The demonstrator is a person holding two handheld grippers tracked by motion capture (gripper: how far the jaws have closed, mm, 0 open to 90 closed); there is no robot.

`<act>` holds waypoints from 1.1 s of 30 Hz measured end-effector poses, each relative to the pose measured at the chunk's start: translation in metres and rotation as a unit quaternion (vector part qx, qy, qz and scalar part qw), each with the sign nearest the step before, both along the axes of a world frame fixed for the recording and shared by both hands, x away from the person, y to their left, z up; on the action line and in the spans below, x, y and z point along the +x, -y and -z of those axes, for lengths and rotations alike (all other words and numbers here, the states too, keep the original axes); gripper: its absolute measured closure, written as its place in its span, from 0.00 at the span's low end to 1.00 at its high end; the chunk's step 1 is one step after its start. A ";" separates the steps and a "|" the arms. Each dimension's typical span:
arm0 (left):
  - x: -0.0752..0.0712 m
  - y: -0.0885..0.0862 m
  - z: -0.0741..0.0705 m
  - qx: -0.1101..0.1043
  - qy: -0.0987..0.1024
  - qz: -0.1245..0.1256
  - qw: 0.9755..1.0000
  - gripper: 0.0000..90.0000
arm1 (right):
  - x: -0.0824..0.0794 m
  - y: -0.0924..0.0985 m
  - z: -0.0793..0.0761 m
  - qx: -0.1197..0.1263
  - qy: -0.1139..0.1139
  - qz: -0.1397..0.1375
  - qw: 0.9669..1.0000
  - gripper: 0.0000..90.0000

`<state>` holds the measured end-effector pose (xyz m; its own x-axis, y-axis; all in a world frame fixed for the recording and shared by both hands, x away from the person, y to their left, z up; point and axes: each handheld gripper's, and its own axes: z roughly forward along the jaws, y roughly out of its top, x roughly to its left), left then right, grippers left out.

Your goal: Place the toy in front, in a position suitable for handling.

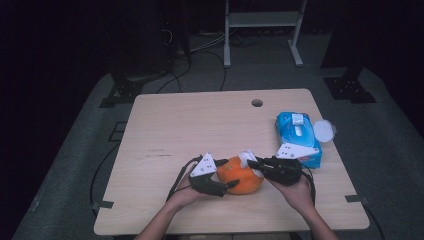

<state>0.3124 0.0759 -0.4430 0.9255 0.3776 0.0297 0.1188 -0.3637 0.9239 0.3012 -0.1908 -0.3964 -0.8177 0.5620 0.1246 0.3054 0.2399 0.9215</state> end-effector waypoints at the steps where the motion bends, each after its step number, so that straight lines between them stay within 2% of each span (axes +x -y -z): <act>1: -0.002 0.001 0.000 0.002 0.004 0.004 1.000 0.26 | -0.003 -0.006 -0.003 -0.003 0.004 -0.013 1.000 0.90; 3: -0.002 0.000 -0.002 0.006 0.001 0.007 1.000 0.24 | -0.006 -0.016 -0.002 -0.029 0.013 -0.021 0.999 0.90; 4: -0.001 -0.002 -0.002 0.007 0.001 0.011 1.000 0.21 | -0.006 -0.018 0.002 -0.032 0.010 -0.024 0.999 0.90; 6: 0.003 -0.007 -0.004 -0.001 -0.009 0.017 1.000 0.17 | -0.002 -0.016 0.006 -0.027 -0.003 -0.023 0.999 0.90; 9: 0.012 -0.012 -0.004 -0.002 -0.026 0.020 0.999 0.12 | 0.003 -0.004 0.009 -0.020 -0.009 -0.004 1.000 0.90; 10: 0.016 -0.012 -0.004 -0.008 -0.031 0.023 0.999 0.12 | 0.005 0.000 0.010 -0.018 -0.012 0.002 1.000 0.90; 13: 0.023 -0.006 0.001 -0.001 -0.037 0.040 0.999 0.11 | 0.008 0.006 0.012 -0.008 -0.020 0.007 1.000 0.90; 15: 0.026 0.000 0.009 0.002 -0.047 0.058 0.997 0.09 | 0.009 0.005 0.012 -0.007 -0.022 0.004 1.000 0.90; 18: 0.027 0.004 0.017 -0.002 -0.042 0.069 0.997 0.05 | 0.010 0.005 0.013 -0.006 -0.023 0.004 1.000 0.90; 20: 0.026 0.005 0.018 -0.002 -0.038 0.067 0.997 0.05 | 0.011 0.007 0.013 -0.003 -0.028 0.004 1.000 0.90; 22: 0.025 0.007 0.018 0.001 -0.032 0.065 0.997 0.06 | 0.009 0.006 0.012 -0.006 -0.022 0.005 1.000 0.90; 23: 0.024 0.006 0.018 0.002 -0.030 0.062 0.998 0.09 | 0.008 0.005 0.011 -0.008 -0.019 0.005 1.000 0.90; 24: 0.023 0.005 0.018 -0.002 -0.030 0.056 0.998 0.18 | 0.008 0.005 0.010 -0.009 -0.016 0.007 1.000 0.90; 26: 0.022 0.004 0.013 -0.004 -0.034 0.048 0.998 0.31 | 0.007 0.005 0.008 -0.005 -0.012 0.011 1.000 0.90; 27: 0.022 0.003 0.008 -0.007 -0.035 0.043 0.998 0.35 | 0.006 0.005 0.007 -0.002 -0.008 0.012 1.000 0.90; 29: 0.021 -0.001 -0.004 -0.018 -0.030 0.038 0.999 0.38 | 0.002 0.005 0.000 0.007 0.001 0.015 1.000 0.90; 30: 0.019 -0.003 -0.012 -0.026 -0.020 0.037 0.999 0.39 | 0.001 0.005 -0.003 0.011 0.008 0.016 1.000 0.90; 33: 0.013 -0.012 -0.036 -0.054 0.002 0.037 0.998 0.40 | -0.002 0.009 -0.016 0.049 0.020 0.013 0.999 0.90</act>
